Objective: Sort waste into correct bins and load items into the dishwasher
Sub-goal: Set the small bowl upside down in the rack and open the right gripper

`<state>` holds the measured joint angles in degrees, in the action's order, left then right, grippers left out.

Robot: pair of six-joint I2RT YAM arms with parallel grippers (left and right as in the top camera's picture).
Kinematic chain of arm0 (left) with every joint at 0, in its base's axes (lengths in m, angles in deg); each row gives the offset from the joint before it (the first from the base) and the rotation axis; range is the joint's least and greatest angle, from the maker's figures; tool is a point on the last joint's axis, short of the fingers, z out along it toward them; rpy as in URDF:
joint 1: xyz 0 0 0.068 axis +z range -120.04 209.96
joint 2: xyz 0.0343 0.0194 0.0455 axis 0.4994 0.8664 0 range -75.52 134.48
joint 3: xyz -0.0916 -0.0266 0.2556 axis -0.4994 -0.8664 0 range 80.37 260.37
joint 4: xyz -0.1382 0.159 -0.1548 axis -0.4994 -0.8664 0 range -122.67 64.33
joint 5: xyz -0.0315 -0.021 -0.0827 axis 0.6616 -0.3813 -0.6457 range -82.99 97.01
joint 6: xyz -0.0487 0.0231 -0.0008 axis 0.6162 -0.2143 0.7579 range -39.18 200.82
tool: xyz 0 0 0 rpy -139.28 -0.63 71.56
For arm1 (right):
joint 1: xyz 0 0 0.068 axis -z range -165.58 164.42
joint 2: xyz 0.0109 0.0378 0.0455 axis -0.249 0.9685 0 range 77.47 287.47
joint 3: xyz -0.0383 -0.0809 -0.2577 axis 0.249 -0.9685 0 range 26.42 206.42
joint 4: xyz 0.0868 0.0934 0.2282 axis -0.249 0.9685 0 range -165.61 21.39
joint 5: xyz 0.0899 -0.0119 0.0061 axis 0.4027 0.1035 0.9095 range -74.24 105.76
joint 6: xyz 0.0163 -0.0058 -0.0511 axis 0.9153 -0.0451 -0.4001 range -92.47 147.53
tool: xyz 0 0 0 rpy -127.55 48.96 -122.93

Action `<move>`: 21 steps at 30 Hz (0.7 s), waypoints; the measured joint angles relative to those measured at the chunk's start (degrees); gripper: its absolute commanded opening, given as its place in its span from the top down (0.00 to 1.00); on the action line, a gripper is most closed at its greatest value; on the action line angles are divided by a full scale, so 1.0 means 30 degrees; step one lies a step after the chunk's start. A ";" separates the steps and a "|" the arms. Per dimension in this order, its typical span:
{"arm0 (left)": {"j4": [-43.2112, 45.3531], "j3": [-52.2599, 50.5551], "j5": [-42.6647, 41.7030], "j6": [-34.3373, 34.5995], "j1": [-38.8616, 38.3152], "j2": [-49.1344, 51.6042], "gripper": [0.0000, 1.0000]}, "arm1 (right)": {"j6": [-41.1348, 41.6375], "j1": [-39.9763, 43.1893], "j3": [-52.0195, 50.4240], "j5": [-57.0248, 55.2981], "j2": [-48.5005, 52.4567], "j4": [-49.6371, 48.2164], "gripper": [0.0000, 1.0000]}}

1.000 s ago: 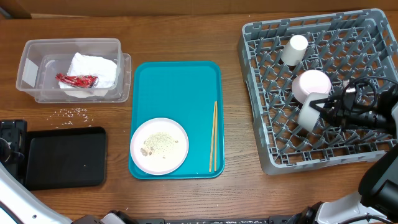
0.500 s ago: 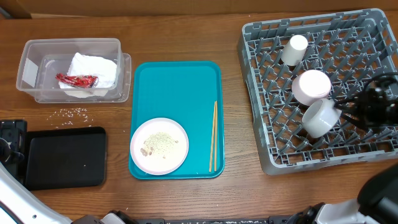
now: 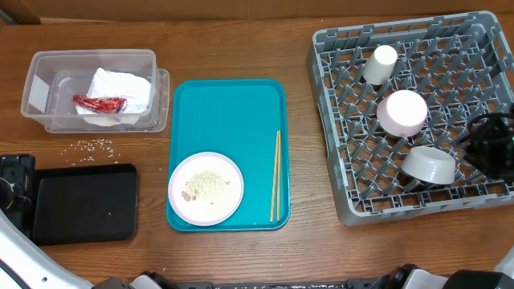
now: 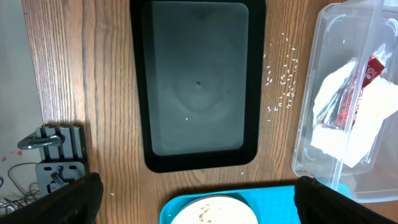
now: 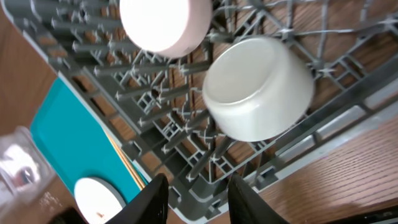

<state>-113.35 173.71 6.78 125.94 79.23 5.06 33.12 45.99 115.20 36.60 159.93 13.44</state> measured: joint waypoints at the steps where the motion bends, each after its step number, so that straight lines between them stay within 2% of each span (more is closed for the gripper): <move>1: 0.0000 0.0000 0.0000 0.0000 0.0000 0.0000 0.00 | 0.0051 -0.0372 -0.0007 -0.0117 0.0000 -0.0219 0.65; 4: 0.0000 0.0000 0.0000 0.0000 0.0000 0.0000 0.00 | 0.0342 -0.1479 -0.0321 -0.0576 0.0000 -0.1698 0.66; 6: 0.0007 0.0000 0.0000 0.0000 0.0000 0.0000 0.00 | 0.0794 -0.1974 -0.1005 -0.1202 -0.0007 -0.3177 0.69; 8: -0.0007 0.0000 -0.0007 0.0000 0.0000 0.0000 0.00 | 0.1406 -0.2310 -0.2208 -0.2011 0.0000 -0.5027 0.77; 11: 0.0000 0.0000 -0.0007 0.0000 0.0000 0.0000 0.00 | 0.2091 -0.2339 -0.4138 -0.2732 0.0080 -0.7446 0.94; 12: 0.0007 0.0000 0.0007 0.0000 0.0000 0.0000 0.00 | 0.2433 -0.2339 -0.4707 -0.2907 0.0160 -0.7905 0.96; 16: 0.0000 0.0000 0.0000 0.0000 0.0000 0.0000 0.00 | 0.3497 -0.2339 -0.6084 -0.3220 0.0918 -0.7985 0.96; 21: 0.0000 0.0000 0.0000 0.0000 0.0000 0.0000 0.00 | 0.4510 -0.2346 -0.6353 -0.3315 0.1290 -0.5952 0.96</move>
<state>-113.35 173.71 6.78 125.94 79.23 5.06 46.65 38.95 96.14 26.65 163.80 -4.42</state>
